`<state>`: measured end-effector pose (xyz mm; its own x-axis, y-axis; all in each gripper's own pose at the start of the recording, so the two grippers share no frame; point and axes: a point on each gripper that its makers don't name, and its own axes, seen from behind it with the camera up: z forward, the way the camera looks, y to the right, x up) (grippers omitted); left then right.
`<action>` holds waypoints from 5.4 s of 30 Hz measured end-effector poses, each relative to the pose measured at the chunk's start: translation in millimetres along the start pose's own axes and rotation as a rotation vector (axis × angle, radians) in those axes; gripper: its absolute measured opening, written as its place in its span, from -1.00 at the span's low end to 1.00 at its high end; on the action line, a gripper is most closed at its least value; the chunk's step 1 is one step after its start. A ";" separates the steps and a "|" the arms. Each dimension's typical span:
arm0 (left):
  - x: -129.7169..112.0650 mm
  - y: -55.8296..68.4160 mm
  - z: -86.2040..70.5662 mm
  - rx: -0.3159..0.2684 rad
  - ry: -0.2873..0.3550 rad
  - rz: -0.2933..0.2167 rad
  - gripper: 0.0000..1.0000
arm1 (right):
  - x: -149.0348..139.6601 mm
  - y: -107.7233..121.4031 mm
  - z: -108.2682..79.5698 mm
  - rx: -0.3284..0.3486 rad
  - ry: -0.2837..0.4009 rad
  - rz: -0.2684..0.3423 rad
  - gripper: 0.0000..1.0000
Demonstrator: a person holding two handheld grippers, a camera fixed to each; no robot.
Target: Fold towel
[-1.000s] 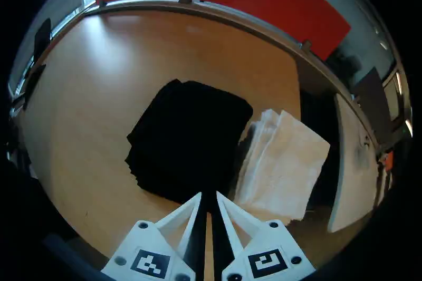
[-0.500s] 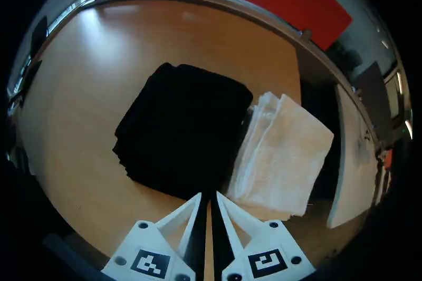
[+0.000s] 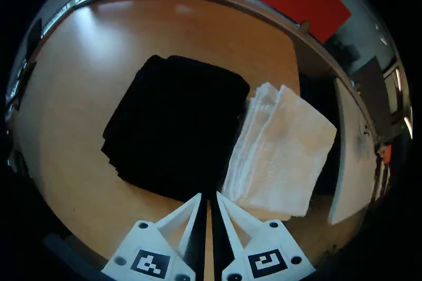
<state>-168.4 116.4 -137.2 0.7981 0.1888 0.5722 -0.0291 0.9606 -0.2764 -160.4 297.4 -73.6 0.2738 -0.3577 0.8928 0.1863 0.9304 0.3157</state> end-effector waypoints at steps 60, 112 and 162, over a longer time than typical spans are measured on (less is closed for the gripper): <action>1.2 -8.6 -2.6 0.002 0.014 -0.011 0.96 | 17.9 -43.2 -8.2 0.053 0.103 -0.004 0.66; -5.2 -16.3 -12.7 0.024 0.018 -0.026 0.97 | 67.0 -132.9 9.4 0.204 0.171 -0.077 -0.75; 4.7 -31.0 -7.2 0.047 0.040 -0.058 0.97 | 65.6 -129.5 -21.2 0.176 0.271 0.053 1.00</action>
<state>-159.4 86.1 -131.4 0.8226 0.1252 0.5546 -0.0098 0.9784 -0.2064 -146.6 151.8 -62.8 0.5240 -0.2943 0.7992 0.0051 0.9395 0.3426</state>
